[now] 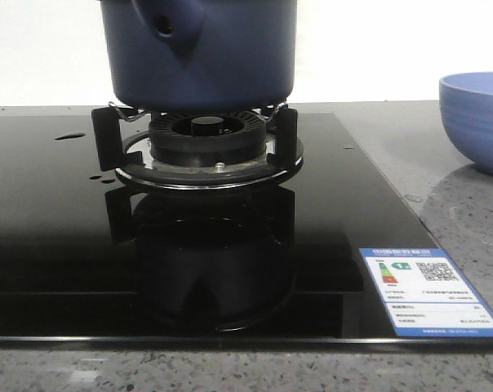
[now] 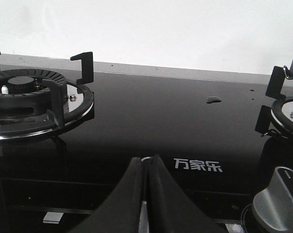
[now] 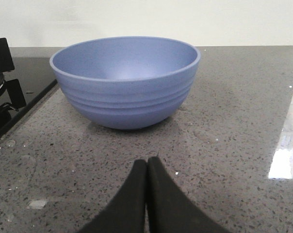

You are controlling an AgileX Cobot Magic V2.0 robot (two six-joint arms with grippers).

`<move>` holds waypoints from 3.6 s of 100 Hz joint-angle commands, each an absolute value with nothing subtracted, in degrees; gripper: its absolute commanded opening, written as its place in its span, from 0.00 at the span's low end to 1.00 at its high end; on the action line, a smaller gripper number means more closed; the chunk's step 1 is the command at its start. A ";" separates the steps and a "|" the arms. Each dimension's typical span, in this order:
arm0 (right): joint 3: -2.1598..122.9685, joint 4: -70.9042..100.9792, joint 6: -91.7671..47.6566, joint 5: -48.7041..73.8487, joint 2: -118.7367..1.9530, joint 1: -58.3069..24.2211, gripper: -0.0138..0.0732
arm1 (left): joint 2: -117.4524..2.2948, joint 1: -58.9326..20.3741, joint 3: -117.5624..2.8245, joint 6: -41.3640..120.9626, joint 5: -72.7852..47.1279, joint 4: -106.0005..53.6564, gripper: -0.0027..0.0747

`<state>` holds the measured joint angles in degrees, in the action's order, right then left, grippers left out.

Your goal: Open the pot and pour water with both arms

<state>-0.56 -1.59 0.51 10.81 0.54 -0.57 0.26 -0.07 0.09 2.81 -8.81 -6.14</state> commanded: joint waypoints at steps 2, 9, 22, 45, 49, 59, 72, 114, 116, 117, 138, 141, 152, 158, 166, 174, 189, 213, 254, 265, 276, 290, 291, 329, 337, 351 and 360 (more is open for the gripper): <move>-2.13 -2.22 0.49 6.55 0.33 -0.43 0.09 | 1.78 0.04 2.00 2.21 -4.52 -6.67 0.01; -2.13 -2.22 0.49 6.55 0.33 -0.43 0.09 | 1.78 0.04 2.00 2.21 -4.52 -6.67 0.01; -2.13 -2.22 0.49 6.55 0.33 -0.43 0.09 | 1.78 0.04 2.00 2.21 -4.52 -6.67 0.01; -2.13 -2.22 0.49 6.55 0.33 -0.43 0.09 | 1.78 0.04 2.00 2.21 -4.52 -6.67 0.01; -2.13 -2.22 0.49 6.40 0.33 -0.43 0.09 | 1.78 0.04 2.00 2.21 -4.52 -6.67 0.01; -2.13 -2.22 0.49 4.38 0.33 -0.43 0.09 | 1.78 0.04 2.00 2.21 -4.52 -6.67 0.01; -2.13 -2.22 0.49 0.85 0.33 -0.43 0.09 | 1.78 0.04 2.00 2.21 -4.40 -6.67 0.01; -2.13 15.29 0.49 -2.80 0.33 -0.43 0.09 | 1.78 0.04 2.00 2.21 2.41 -22.55 0.01; -2.13 17.25 0.49 -3.13 0.33 -0.43 0.09 | 1.78 0.04 2.00 2.21 2.41 -23.72 0.01; -2.13 17.72 0.49 -3.13 0.33 -0.43 0.09 | 1.78 0.04 2.00 2.21 2.41 -24.52 0.01; -1.92 29.67 0.49 -3.68 0.33 -0.43 0.09 | 1.78 0.04 1.78 2.21 3.14 -42.27 0.01; -1.75 31.10 0.49 -3.82 0.33 -0.43 0.10 | 1.78 0.04 1.51 2.21 3.14 -43.85 0.01; 1.44 31.60 0.38 0.00 0.19 -0.43 0.10 | 1.78 0.04 -0.87 2.49 2.75 -44.85 0.01; 4.05 31.19 -0.72 2.65 -0.20 -0.43 0.10 | 1.66 0.04 -4.15 4.38 0.00 -41.74 0.01; 8.94 27.93 -3.28 7.80 -2.06 -0.43 0.11 | 0.31 0.04 -9.87 7.34 -5.77 -36.53 0.01; 14.20 24.06 -3.26 12.65 -5.75 -0.43 0.11 | -3.26 0.04 -16.30 11.58 -12.56 -32.72 0.01; 24.48 18.27 -3.30 20.91 -16.00 -0.43 0.11 | -12.41 0.04 -28.24 17.35 -22.88 -33.02 0.01; 33.82 18.09 -7.86 25.84 -26.84 -1.03 0.11 | -21.46 -6.55 -38.61 22.25 -26.09 -33.86 0.01; 35.96 18.72 -9.64 25.59 -28.56 -3.06 0.71 | -38.18 -20.30 -44.29 26.93 -21.37 -39.33 0.63; 35.96 18.81 -9.64 25.59 -28.56 -3.06 0.69 | -43.89 -23.91 -45.69 29.32 -17.21 -39.99 0.59; 35.96 18.93 -9.64 25.59 -28.56 -3.06 0.69 | -50.27 -27.34 -48.02 30.15 -12.58 -39.74 0.56; 35.96 18.93 -9.64 25.59 -28.56 -3.06 0.69 | -58.60 -30.57 -52.17 32.32 -7.50 -39.73 0.57; 35.96 18.93 -9.64 25.59 -28.56 -3.06 0.69 | -59.00 -30.69 -52.42 32.48 -7.21 -39.73 0.58; 35.96 18.93 -9.64 25.59 -28.56 -3.06 0.69 | -76.77 -31.92 -65.57 32.92 -6.63 -39.63 0.69; 35.96 18.93 -9.64 25.59 -28.56 -3.06 0.69 | -78.53 -31.92 -67.77 32.92 -7.59 -39.63 0.69; 35.96 18.93 -9.64 25.59 -28.56 -3.06 0.69 | -80.55 -32.05 -69.98 32.92 -7.41 -39.62 0.69; 35.96 18.93 -9.64 25.59 -28.56 -3.06 0.69 | -81.70 -32.05 -70.93 32.92 -7.26 -39.62 0.69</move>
